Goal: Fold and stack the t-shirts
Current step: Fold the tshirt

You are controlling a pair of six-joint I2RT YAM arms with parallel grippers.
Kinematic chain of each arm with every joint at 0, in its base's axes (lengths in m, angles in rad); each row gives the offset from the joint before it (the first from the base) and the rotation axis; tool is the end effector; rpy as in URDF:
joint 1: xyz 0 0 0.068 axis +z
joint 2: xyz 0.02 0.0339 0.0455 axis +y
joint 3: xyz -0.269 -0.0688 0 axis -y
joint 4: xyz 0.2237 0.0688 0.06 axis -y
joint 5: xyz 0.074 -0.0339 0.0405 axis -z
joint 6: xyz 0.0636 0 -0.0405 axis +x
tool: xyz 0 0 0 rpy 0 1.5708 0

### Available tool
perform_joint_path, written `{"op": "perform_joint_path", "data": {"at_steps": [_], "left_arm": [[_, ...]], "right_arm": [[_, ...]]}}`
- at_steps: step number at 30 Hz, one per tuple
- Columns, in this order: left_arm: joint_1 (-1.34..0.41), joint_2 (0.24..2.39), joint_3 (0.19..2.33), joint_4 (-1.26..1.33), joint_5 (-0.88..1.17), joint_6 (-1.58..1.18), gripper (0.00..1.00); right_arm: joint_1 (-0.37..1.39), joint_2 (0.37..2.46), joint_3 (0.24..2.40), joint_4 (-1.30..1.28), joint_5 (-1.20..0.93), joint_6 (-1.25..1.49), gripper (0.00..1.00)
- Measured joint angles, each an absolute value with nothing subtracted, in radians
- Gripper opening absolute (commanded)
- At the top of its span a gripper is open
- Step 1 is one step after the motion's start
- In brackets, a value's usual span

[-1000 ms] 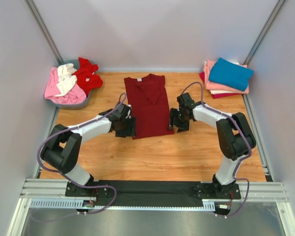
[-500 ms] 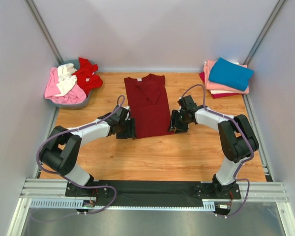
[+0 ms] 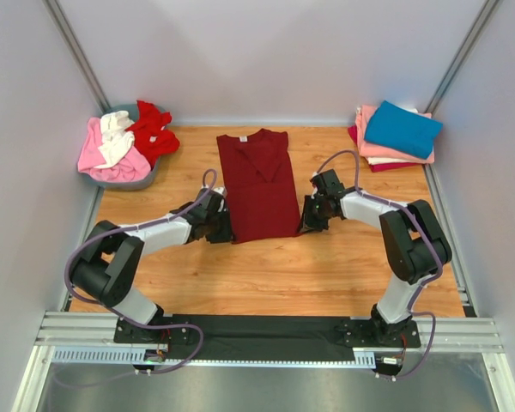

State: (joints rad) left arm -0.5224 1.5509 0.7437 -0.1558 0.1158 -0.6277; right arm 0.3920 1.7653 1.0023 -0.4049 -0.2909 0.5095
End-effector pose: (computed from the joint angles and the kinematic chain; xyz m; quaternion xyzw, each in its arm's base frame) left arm 0.2485 -0.1516 0.1497 -0.0328 0.9522 -0.2088 0.2207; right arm 0.2962 0.1422 0.1421 0.0280 0.9695 0.2141 0.1163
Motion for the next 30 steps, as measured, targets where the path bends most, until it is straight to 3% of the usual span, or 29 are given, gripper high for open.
{"op": "perform_joint_path", "data": {"at_steps": [3, 14, 24, 30], "left_arm": [[-0.522, 1.558, 0.740, -0.150, 0.128, -0.631, 0.00], [-0.566, 1.522, 0.728, -0.200, 0.100, -0.621, 0.00], [-0.741, 1.179, 0.594, -0.374, 0.054, -0.664, 0.00], [-0.764, 1.008, 0.602, -0.508, 0.039, -0.686, 0.00]], "right_arm": [[0.391, 1.765, 0.995, -0.397, -0.298, 0.513, 0.02], [0.390, 1.695, 0.890, -0.343, -0.326, 0.528, 0.00], [0.462, 1.284, 0.604, -0.431, -0.336, 0.611, 0.01], [0.531, 0.999, 0.606, -0.578, -0.310, 0.664, 0.01]]}}
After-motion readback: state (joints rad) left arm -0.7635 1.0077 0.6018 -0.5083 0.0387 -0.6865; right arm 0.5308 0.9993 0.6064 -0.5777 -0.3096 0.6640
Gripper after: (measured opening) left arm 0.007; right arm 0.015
